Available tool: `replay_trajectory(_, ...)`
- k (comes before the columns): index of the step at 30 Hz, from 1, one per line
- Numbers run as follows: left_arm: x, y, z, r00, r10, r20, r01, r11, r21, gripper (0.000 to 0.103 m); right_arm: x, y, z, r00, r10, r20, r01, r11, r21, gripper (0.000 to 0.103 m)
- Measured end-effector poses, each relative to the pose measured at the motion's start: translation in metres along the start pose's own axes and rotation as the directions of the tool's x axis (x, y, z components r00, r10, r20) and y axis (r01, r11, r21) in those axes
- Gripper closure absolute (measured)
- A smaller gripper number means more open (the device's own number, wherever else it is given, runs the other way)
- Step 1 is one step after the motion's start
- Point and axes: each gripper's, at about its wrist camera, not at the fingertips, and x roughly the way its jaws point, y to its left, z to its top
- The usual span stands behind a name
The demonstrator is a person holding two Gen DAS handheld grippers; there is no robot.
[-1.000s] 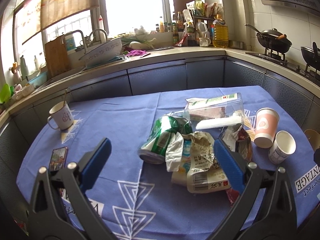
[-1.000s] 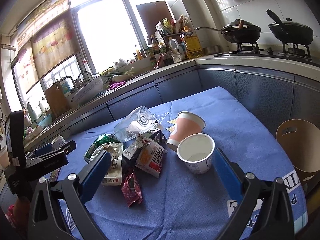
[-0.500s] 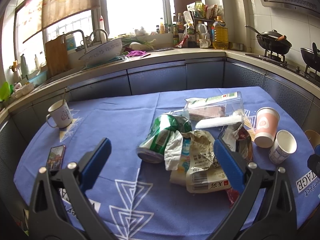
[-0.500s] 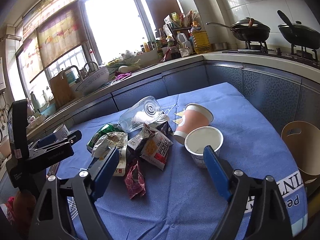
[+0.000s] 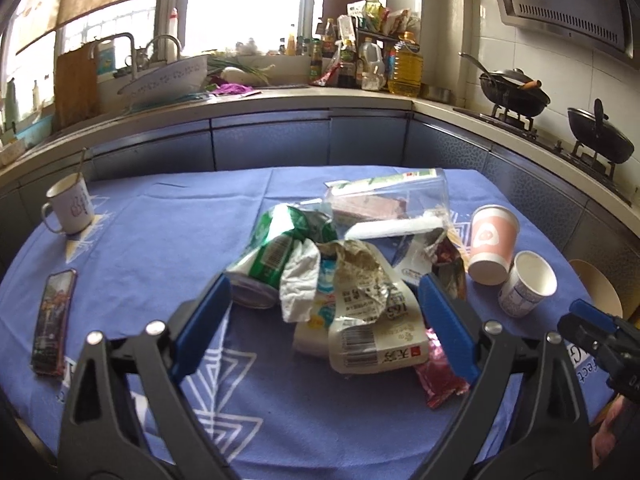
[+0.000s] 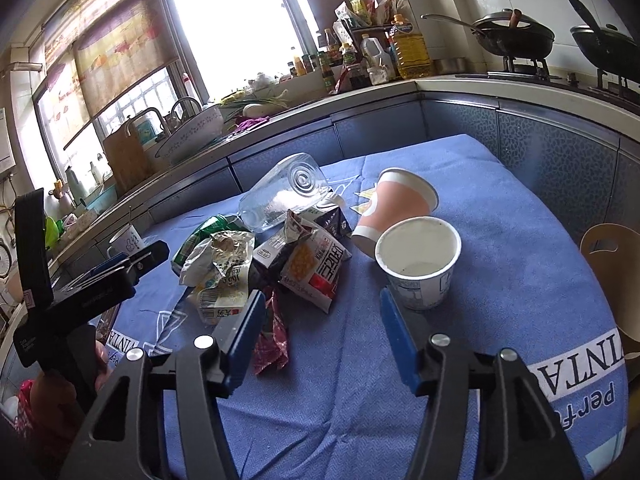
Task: Collect trash
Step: 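Grasp the pink foil packet with the left gripper while the right gripper grasps the white paper cup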
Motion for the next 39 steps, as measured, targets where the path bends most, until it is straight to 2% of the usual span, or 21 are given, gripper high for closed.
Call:
replay_trajectory(3,0.010,-0.014,-0.009,0.994,-0.083,-0.072,0.087,0.995,0.055,0.030,0.006,-0.013,-0.004,1.000,-0.015,-0.022,0.016,0.999,0.028,0.050)
replay_trajectory(5,0.016,-0.026,-0.017,0.978,-0.162,-0.131,0.174,0.981,0.085,0.034,0.009,-0.022,-0.006,0.999,-0.024,-0.034,0.026,0.998,0.051,0.051)
replay_trajectory(7,0.024,-0.037,-0.026,0.951,-0.235,-0.201,0.254,0.964,0.079,0.037,0.012,-0.028,-0.008,0.999,-0.028,-0.044,0.031,0.998,0.057,0.051)
replay_trajectory(9,0.036,-0.047,-0.035,0.914,-0.294,-0.279,0.316,0.948,0.035,0.040,0.015,-0.032,-0.009,0.998,-0.032,-0.053,0.035,0.998,0.055,0.051)
replay_trajectory(11,0.053,-0.056,-0.042,0.875,-0.328,-0.356,0.347,0.938,-0.011,0.042,0.017,-0.037,-0.010,0.998,-0.035,-0.060,0.039,0.997,0.064,0.051)
replay_trajectory(13,0.067,-0.062,-0.049,0.858,-0.320,-0.401,0.340,0.940,-0.024,0.043,0.018,-0.047,-0.009,0.997,-0.045,-0.062,0.050,0.995,0.083,0.051)
replay_trajectory(14,0.073,-0.065,-0.051,0.854,-0.314,-0.415,0.332,0.943,-0.030,0.044,0.019,-0.053,-0.008,0.997,-0.053,-0.062,0.059,0.994,0.095,0.051)
replay_trajectory(16,0.076,-0.069,-0.049,0.859,-0.307,-0.409,0.321,0.946,-0.035,0.050,0.020,-0.064,-0.004,0.996,-0.061,-0.061,0.068,0.991,0.115,0.051)
replay_trajectory(17,0.079,-0.071,-0.049,0.852,-0.314,-0.419,0.329,0.944,-0.040,0.060,0.020,-0.068,-0.001,0.996,-0.063,-0.055,0.069,0.990,0.124,0.051)
replay_trajectory(18,0.081,-0.074,-0.048,0.852,-0.310,-0.422,0.325,0.945,-0.037,0.068,0.020,-0.072,0.003,0.997,-0.062,-0.048,0.068,0.989,0.131,0.050)
replay_trajectory(19,0.082,-0.076,-0.048,0.852,-0.307,-0.425,0.325,0.945,-0.032,0.071,0.021,-0.077,0.007,0.998,-0.055,-0.041,0.060,0.989,0.136,0.050)
replay_trajectory(20,0.082,-0.080,-0.048,0.844,-0.317,-0.432,0.337,0.941,-0.031,0.079,0.022,-0.079,0.011,0.998,-0.051,-0.033,0.055,0.989,0.136,0.050)
replay_trajectory(22,0.082,-0.087,-0.049,0.828,-0.337,-0.448,0.365,0.931,-0.026,0.081,0.027,-0.078,0.019,0.998,-0.057,-0.026,0.059,0.992,0.112,0.046)
replay_trajectory(25,0.076,-0.100,-0.049,0.814,-0.364,-0.453,0.408,0.913,-0.001,0.081,0.040,-0.074,0.025,0.998,-0.057,-0.034,0.059,0.997,0.056,0.030)
replay_trajectory(27,0.070,-0.106,-0.048,0.813,-0.374,-0.446,0.427,0.904,0.020,0.081,0.047,-0.072,0.027,0.997,-0.067,-0.039,0.068,0.998,0.016,0.017)
replay_trajectory(30,0.062,-0.111,-0.048,0.814,-0.377,-0.442,0.435,0.900,0.036,0.081,0.060,-0.065,0.030,0.994,-0.094,-0.054,0.090,0.994,-0.060,0.014)
replay_trajectory(32,0.061,-0.111,-0.047,0.814,-0.372,-0.446,0.430,0.902,0.031,0.081,0.072,-0.063,0.031,0.988,-0.127,-0.083,0.117,0.987,-0.112,0.014)
replay_trajectory(34,0.063,-0.108,-0.047,0.809,-0.372,-0.454,0.426,0.905,0.018,0.081,0.080,-0.064,0.031,0.988,-0.120,-0.101,0.107,0.987,-0.123,0.015)
replay_trajectory(35,0.064,-0.108,-0.046,0.807,-0.373,-0.458,0.425,0.905,0.011,0.081,0.081,-0.067,0.031,0.990,-0.093,-0.108,0.081,0.990,-0.112,0.033)
replay_trajectory(36,0.063,-0.107,-0.045,0.805,-0.374,-0.460,0.425,0.905,0.009,0.081,0.079,-0.070,0.031,0.991,-0.077,-0.111,0.067,0.993,-0.093,0.044)
replay_trajectory(39,0.067,-0.117,-0.035,0.798,-0.383,-0.465,0.443,0.896,0.022,0.081,0.058,-0.082,0.033,0.996,-0.067,-0.052,0.064,0.997,-0.054,0.044)
